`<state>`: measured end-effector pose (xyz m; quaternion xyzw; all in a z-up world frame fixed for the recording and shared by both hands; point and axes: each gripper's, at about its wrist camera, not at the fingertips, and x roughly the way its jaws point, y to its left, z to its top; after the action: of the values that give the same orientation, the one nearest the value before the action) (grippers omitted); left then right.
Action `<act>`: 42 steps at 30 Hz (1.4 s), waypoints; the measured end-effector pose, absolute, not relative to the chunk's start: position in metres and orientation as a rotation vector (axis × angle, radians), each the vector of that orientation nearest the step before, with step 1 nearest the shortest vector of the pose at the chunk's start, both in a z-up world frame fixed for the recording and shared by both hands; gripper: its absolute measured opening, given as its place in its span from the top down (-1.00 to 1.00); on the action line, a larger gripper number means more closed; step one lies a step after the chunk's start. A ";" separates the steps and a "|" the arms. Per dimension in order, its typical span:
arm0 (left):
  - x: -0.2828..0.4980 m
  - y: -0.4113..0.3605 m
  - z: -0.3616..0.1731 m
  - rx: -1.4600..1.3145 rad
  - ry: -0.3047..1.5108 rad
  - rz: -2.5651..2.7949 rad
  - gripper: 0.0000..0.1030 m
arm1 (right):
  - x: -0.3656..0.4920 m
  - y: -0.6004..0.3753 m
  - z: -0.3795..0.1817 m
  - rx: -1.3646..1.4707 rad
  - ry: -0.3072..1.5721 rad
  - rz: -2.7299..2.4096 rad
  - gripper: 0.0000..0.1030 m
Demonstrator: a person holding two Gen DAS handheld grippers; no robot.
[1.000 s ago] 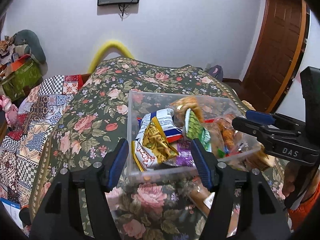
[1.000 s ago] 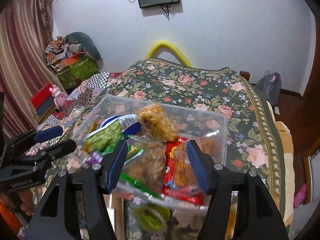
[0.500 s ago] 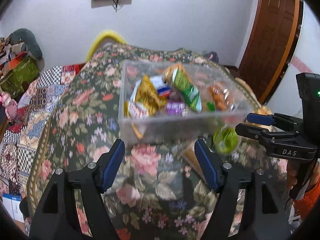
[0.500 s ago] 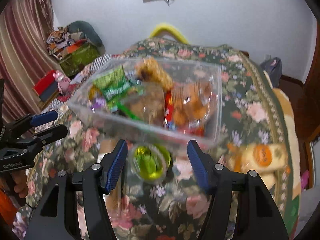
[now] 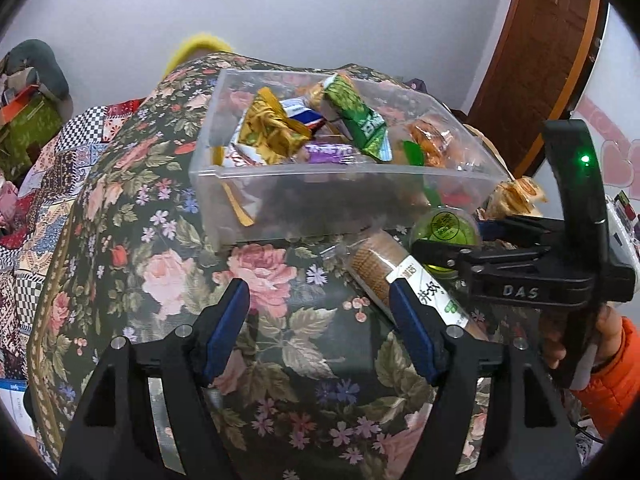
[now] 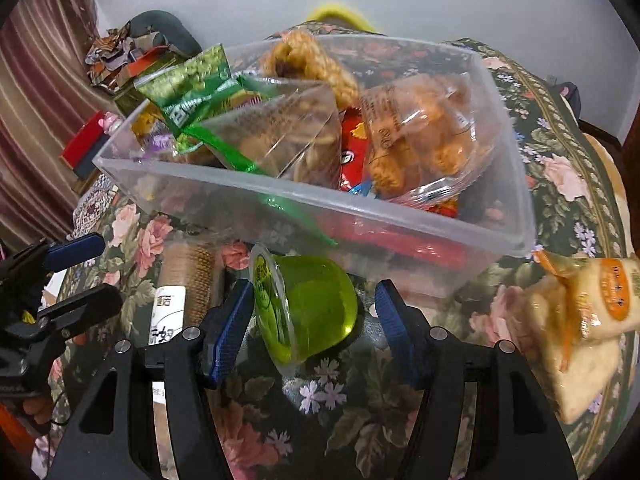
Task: Organize snacks
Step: 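Grasp the brown cookie tube with left tool while right tool grasps the green jelly cup, then lower the cookie tube into the box with left tool while right tool drops the jelly cup in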
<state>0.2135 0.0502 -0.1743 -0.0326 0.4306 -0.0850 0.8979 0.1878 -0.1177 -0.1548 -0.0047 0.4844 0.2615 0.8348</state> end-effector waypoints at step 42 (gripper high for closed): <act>0.172 -0.006 -0.158 -0.005 0.877 -0.204 0.29 | 0.122 -0.171 -0.100 0.085 0.872 0.539 0.27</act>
<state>0.1719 -0.0056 -0.1582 -0.0023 0.4237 -0.0988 0.9004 0.1224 -0.1709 -0.0996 0.0407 0.4169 0.2576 0.8707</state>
